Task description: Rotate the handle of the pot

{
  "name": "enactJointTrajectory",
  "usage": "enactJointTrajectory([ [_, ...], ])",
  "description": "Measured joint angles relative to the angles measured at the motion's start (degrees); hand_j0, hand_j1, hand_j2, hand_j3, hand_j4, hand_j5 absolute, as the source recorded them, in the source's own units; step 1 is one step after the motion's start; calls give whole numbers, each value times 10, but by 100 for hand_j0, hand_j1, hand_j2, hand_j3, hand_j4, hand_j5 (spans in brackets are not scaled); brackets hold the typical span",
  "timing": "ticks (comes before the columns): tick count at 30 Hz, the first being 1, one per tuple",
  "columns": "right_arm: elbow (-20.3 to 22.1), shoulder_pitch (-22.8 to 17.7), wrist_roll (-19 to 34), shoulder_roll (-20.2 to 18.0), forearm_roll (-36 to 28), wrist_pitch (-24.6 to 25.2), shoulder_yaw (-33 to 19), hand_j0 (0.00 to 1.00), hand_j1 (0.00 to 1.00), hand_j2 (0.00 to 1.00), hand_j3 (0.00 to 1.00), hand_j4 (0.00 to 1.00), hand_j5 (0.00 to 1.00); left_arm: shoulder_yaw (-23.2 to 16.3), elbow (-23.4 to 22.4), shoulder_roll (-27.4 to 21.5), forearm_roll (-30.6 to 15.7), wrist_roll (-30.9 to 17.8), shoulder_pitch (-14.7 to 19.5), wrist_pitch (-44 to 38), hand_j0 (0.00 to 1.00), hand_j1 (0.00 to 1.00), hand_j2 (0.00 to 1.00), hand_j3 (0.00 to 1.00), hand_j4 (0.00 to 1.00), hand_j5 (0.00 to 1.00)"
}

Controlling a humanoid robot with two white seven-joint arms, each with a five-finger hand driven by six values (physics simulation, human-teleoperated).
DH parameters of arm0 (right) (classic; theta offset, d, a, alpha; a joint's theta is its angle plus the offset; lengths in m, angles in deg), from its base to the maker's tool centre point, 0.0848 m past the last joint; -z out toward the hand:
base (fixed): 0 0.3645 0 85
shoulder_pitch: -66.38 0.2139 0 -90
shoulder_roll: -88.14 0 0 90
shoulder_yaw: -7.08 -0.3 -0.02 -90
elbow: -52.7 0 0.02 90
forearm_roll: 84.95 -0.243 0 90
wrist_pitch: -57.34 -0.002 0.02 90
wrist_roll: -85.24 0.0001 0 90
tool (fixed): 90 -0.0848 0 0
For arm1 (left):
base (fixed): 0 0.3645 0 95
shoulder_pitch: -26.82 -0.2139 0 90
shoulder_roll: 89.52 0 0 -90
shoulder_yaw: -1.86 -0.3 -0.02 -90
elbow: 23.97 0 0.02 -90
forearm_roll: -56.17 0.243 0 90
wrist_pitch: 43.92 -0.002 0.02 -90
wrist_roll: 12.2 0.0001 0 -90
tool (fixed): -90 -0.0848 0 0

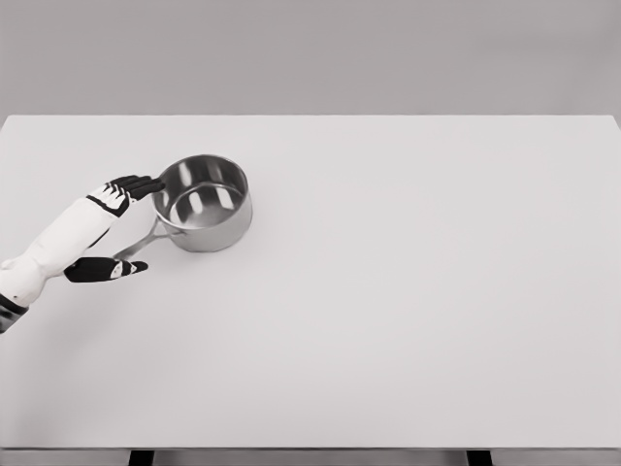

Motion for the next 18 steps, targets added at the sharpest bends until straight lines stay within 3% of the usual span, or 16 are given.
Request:
enactJointTrajectory([
  [18,0,0,0,0,0,0,0,100,100,100,100,100,100,-2,0,5,19,-7,2,0,100,100,100,100,100,100],
])
